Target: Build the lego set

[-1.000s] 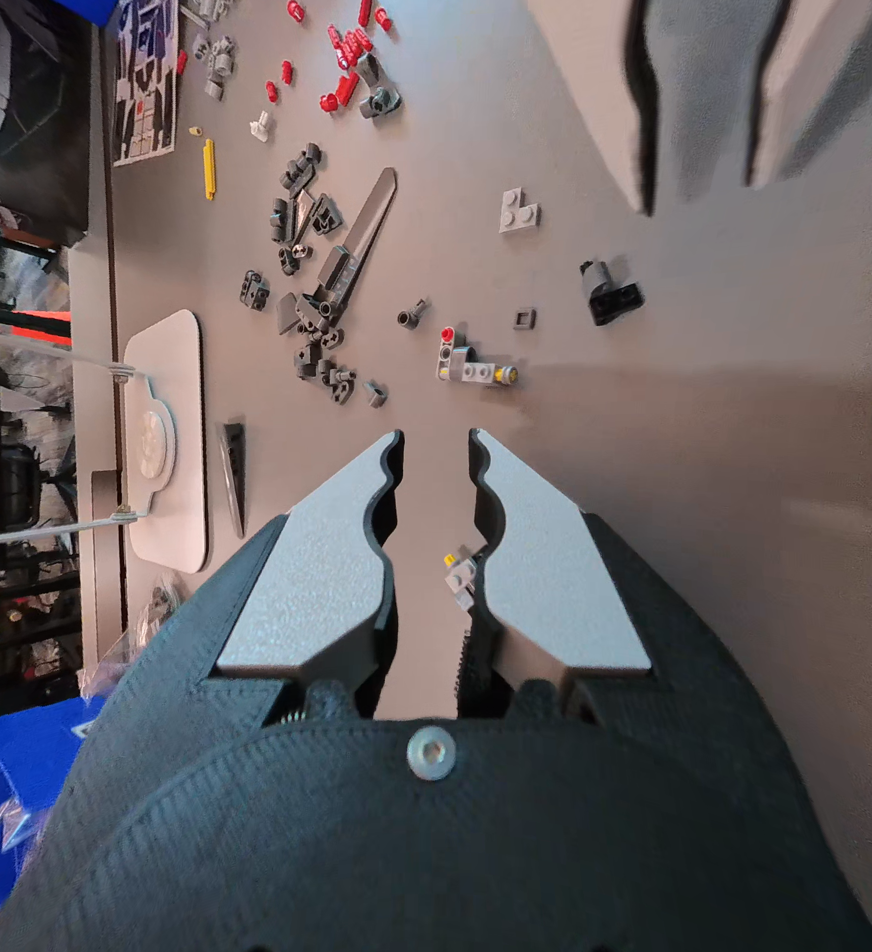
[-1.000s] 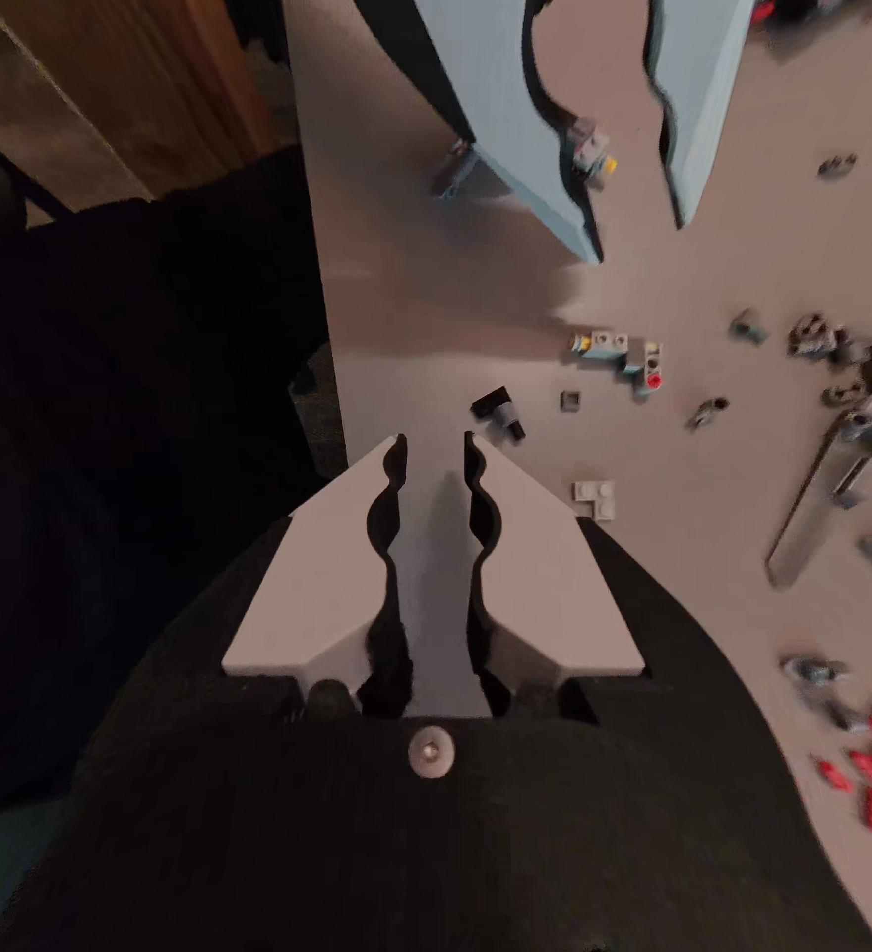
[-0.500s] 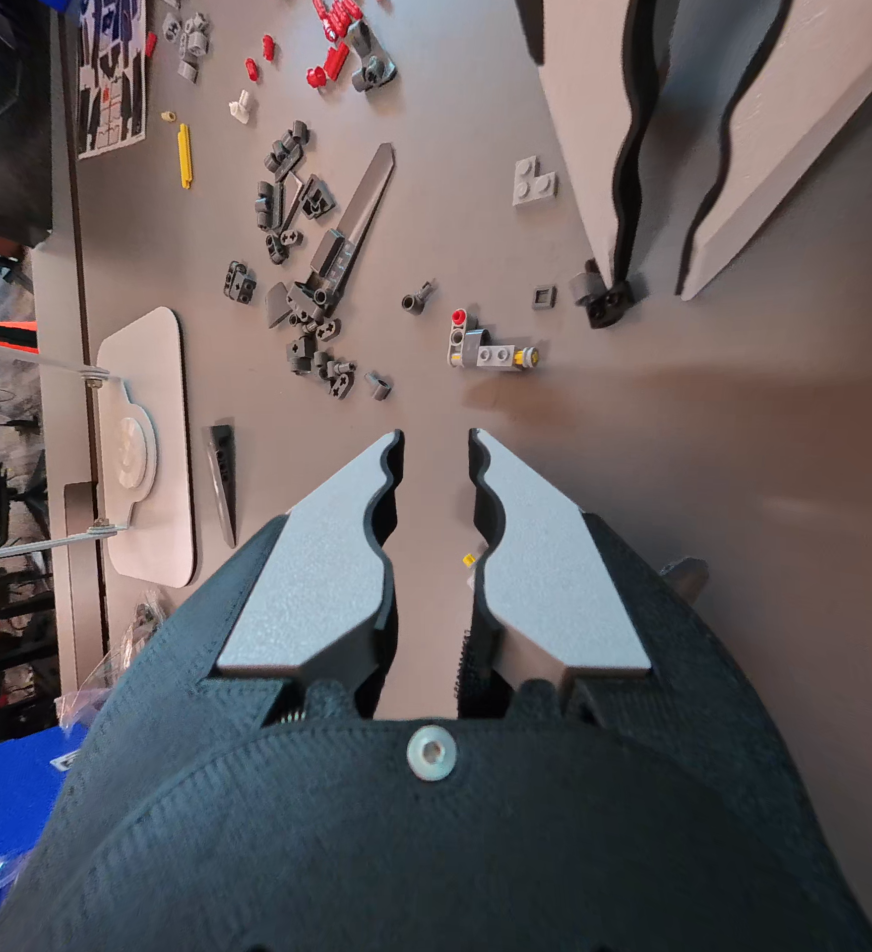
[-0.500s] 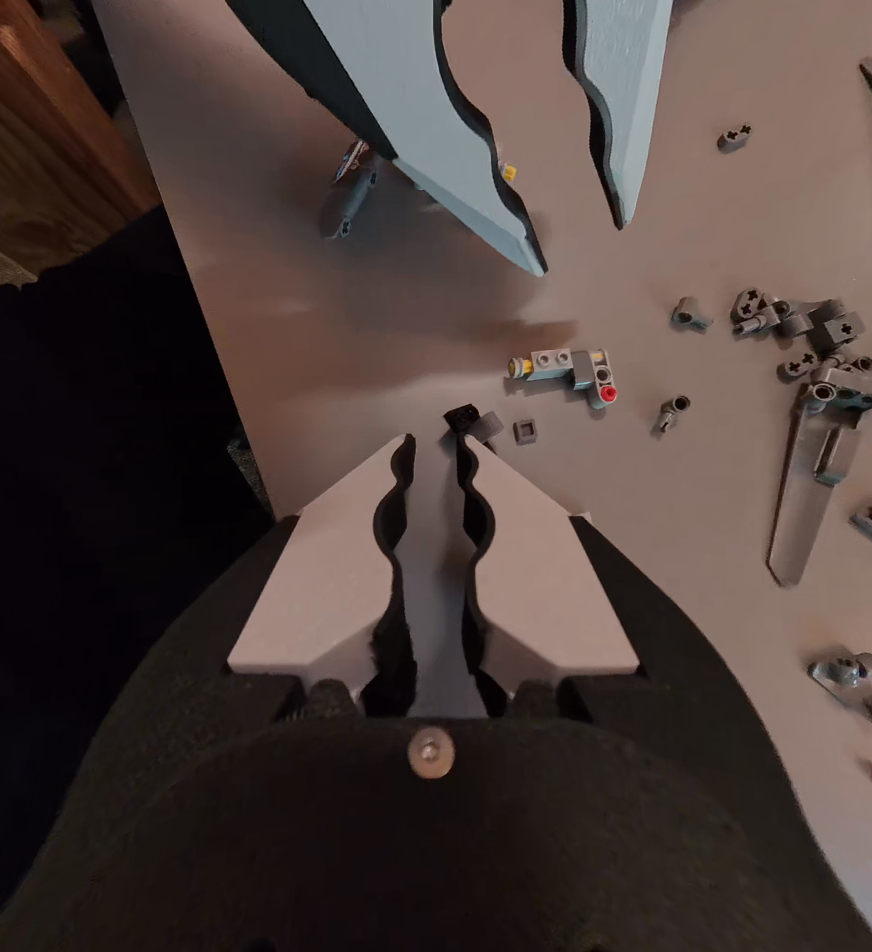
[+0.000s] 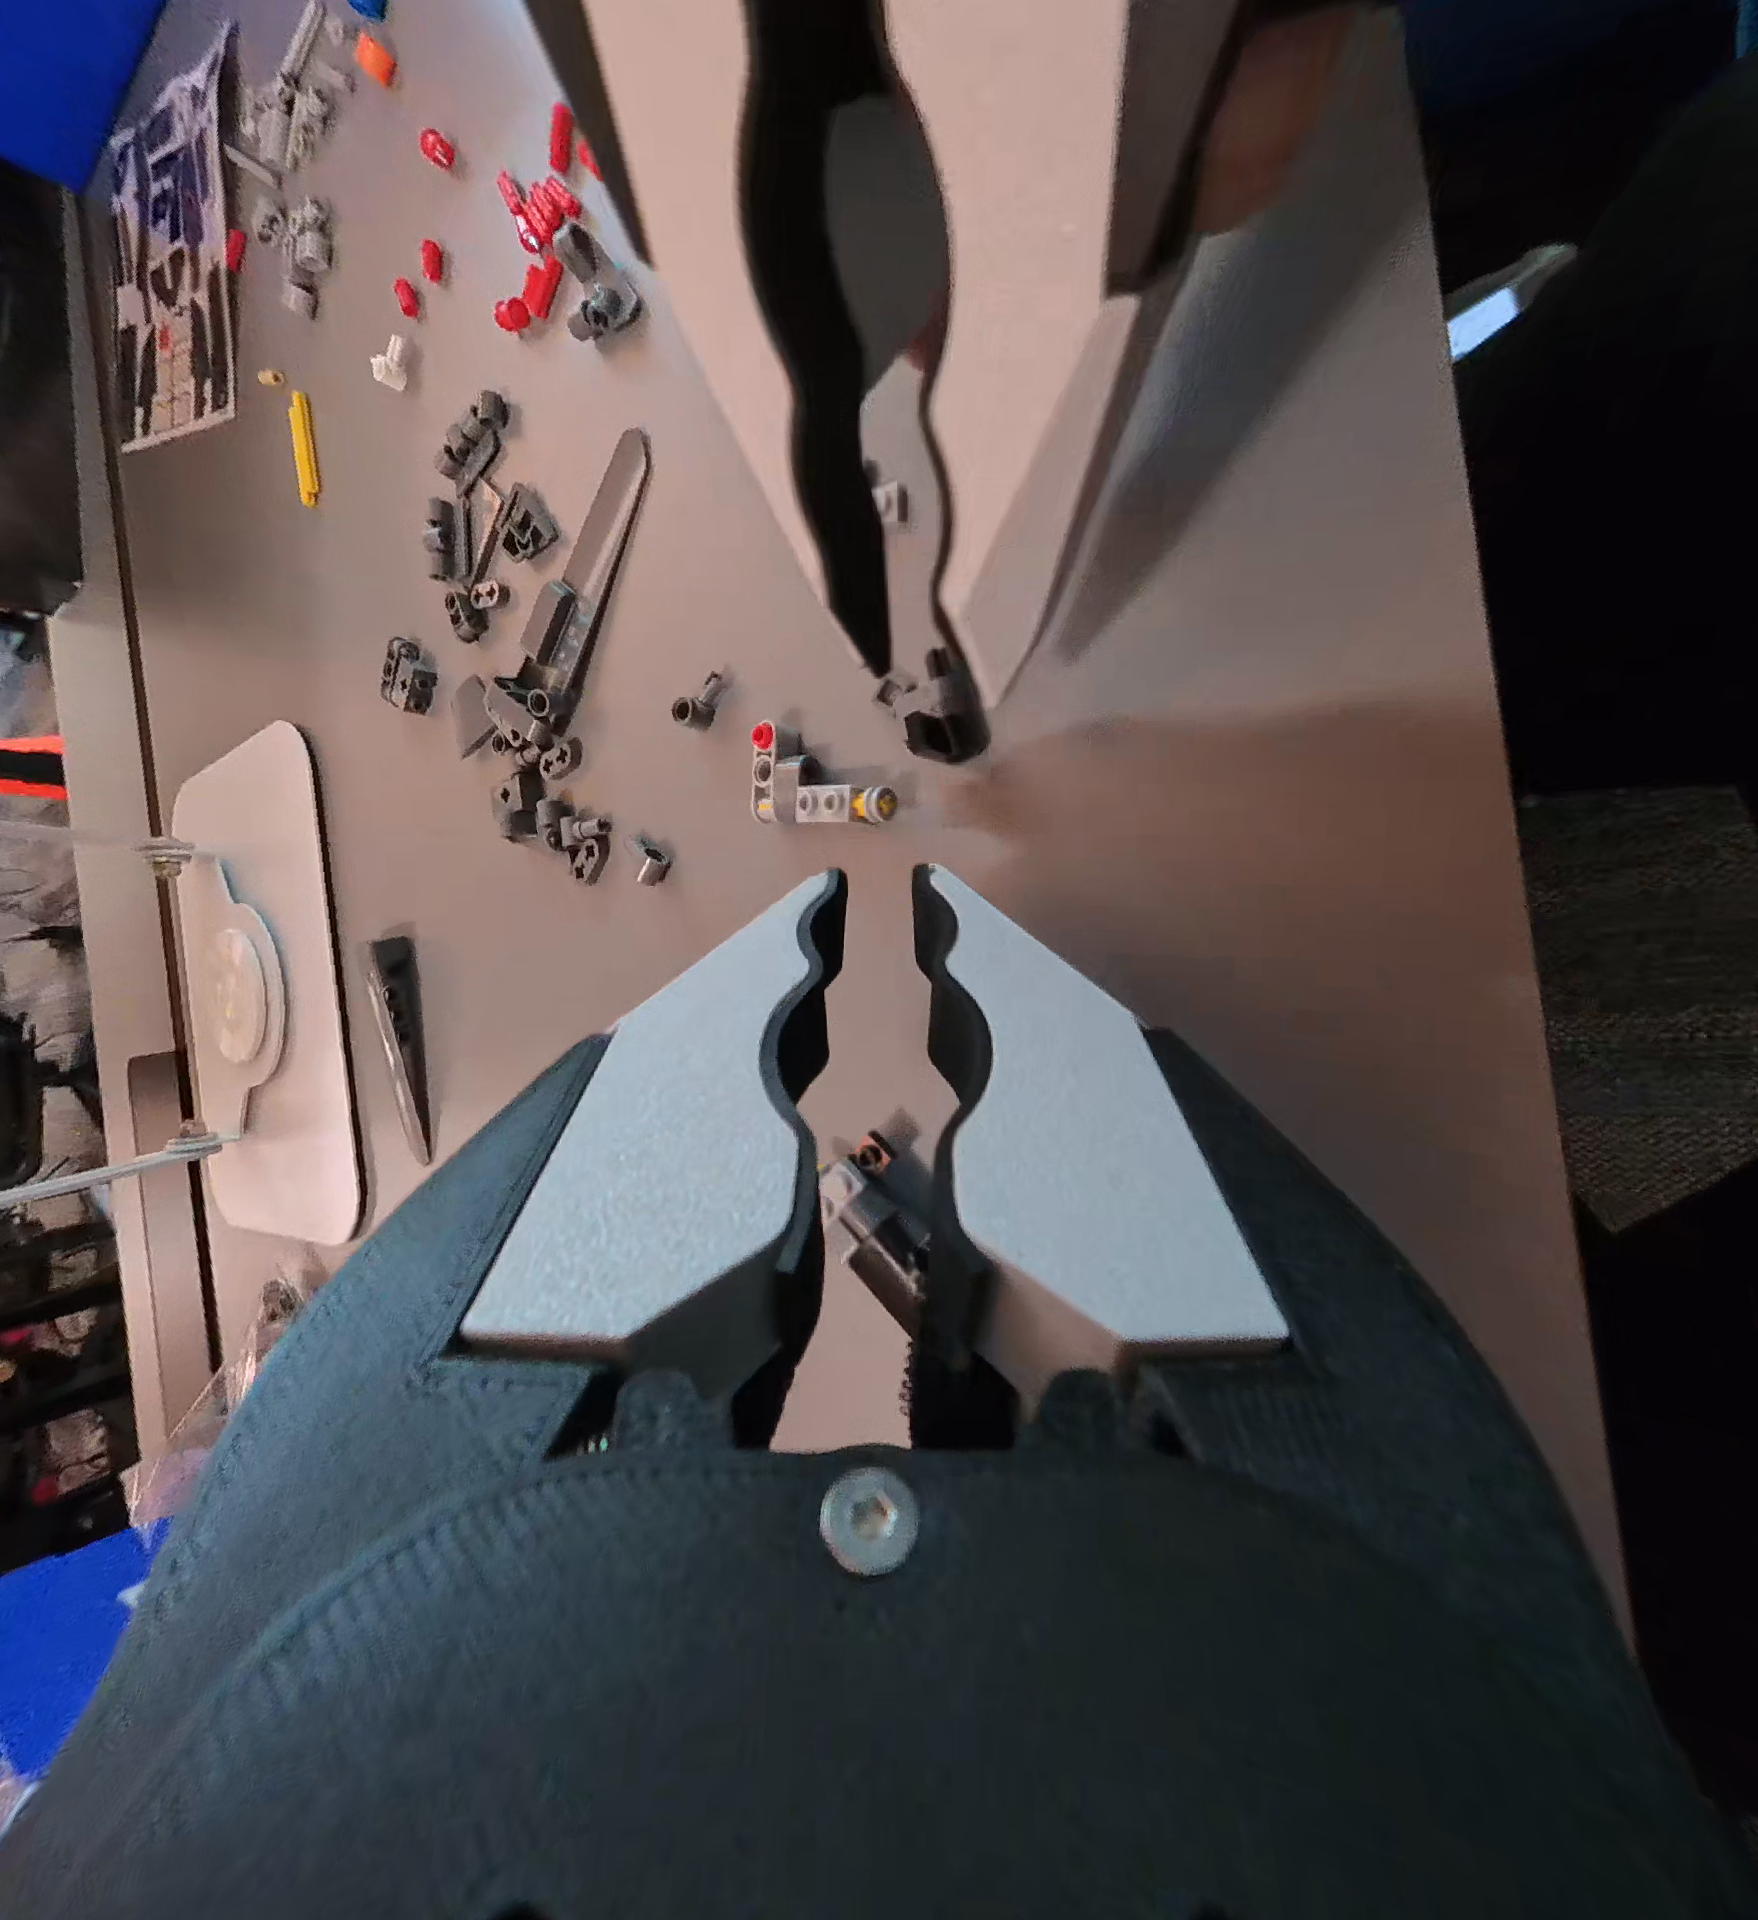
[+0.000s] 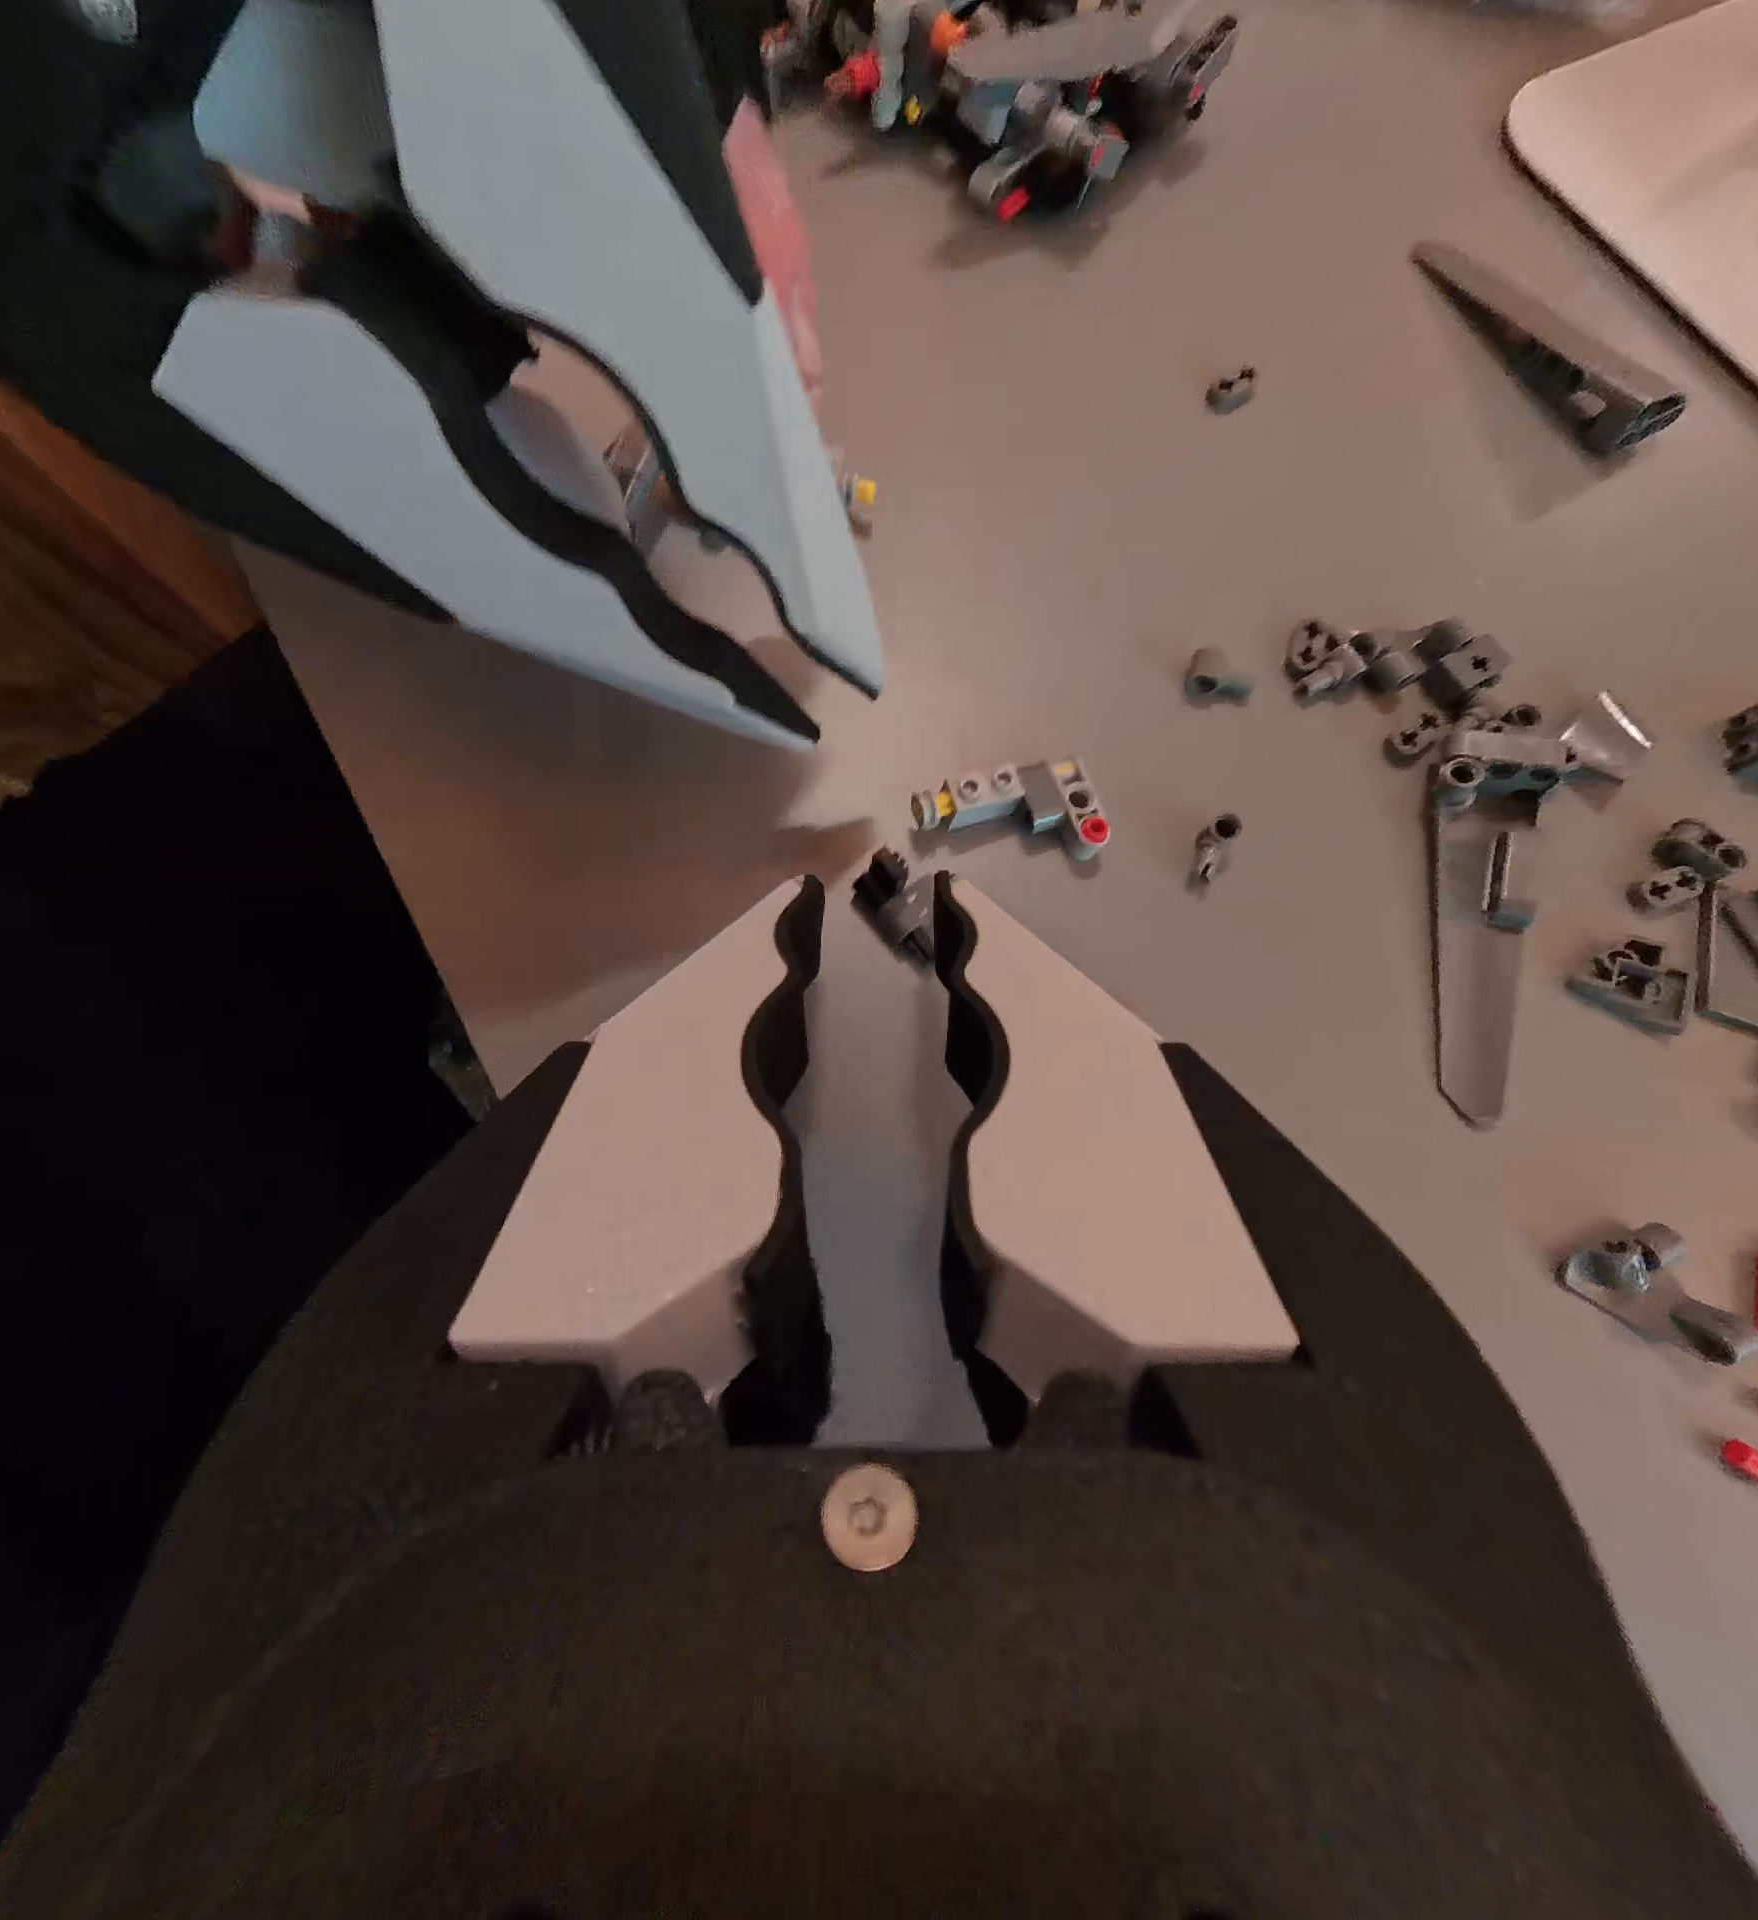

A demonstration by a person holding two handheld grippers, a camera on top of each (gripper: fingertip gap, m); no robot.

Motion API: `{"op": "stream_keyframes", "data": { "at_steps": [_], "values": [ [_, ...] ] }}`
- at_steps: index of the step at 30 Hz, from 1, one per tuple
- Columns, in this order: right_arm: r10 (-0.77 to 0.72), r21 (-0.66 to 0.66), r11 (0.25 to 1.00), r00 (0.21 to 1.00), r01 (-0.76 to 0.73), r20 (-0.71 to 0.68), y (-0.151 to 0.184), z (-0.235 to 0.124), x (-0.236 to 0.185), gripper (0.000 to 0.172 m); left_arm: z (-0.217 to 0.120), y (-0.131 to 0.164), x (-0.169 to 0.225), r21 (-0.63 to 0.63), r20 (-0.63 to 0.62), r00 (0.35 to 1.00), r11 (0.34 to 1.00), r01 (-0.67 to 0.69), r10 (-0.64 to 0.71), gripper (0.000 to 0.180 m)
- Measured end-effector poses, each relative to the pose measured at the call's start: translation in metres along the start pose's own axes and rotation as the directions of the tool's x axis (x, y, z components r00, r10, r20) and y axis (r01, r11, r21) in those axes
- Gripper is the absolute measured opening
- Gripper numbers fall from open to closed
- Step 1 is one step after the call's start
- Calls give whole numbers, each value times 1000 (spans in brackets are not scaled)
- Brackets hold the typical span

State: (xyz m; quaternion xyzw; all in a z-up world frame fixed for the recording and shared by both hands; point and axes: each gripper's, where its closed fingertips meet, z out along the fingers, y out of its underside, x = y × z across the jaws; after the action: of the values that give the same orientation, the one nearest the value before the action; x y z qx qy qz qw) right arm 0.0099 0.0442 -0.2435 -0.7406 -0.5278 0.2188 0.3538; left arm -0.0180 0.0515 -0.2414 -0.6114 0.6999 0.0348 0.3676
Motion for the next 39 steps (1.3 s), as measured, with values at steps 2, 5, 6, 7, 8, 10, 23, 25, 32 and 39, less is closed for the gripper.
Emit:
{"op": "stream_keyframes", "data": {
  "at_steps": [2, 5, 6, 7, 8, 10, 23, 25, 32, 39],
  "values": [
    [7, 2, 1000, 1000, -7, -3, -3, 4, -2, 18, -1, 1, 1, 3, 4, 1000, 1000, 15, -15, 11],
    [-17, -16, 1000, 999, 16, -51, 0, 11, -2, 17, -6, 5, -4, -1, 30, 999, 999, 32, -32, 12],
    [-20, -14, 1000, 997, 19, -70, 0, 12, -1, 16, -8, 5, -5, 2, 33, 999, 999, 35, -35, 12],
    [-30, -19, 999, 995, 29, -98, 0, 12, 2, 15, -9, 5, -6, 5, 36, 999, 999, 37, -38, 11],
    [-47, -31, 999, 992, 44, -120, 2, 14, 4, 14, -10, 5, -7, 5, 39, 999, 999, 38, -38, 11],
    [-54, -32, 998, 992, 51, -118, 3, 16, 4, 6, -11, 6, -7, 1, 42, 999, 1000, 31, -31, 12],
    [-213, -17, 976, 974, 215, 76, 9, 3, -16, 2, -2, -6, 12, 19, 2, 1000, 1000, -3, 2, 10],
    [-252, -15, 967, 966, 254, 59, 11, -2, -13, 11, 1, -12, 18, 11, -7, 1000, 1000, -27, 27, 11],
    [-129, -25, 991, 991, 130, 28, 24, -17, -12, 15, 13, -17, 23, -25, -39, 998, 998, -51, 50, 10],
    [-140, -26, 990, 990, 140, 20, 27, -9, -11, 18, 20, -27, 31, -21, -62, 997, 999, -43, 41, 5]
  ]
}}
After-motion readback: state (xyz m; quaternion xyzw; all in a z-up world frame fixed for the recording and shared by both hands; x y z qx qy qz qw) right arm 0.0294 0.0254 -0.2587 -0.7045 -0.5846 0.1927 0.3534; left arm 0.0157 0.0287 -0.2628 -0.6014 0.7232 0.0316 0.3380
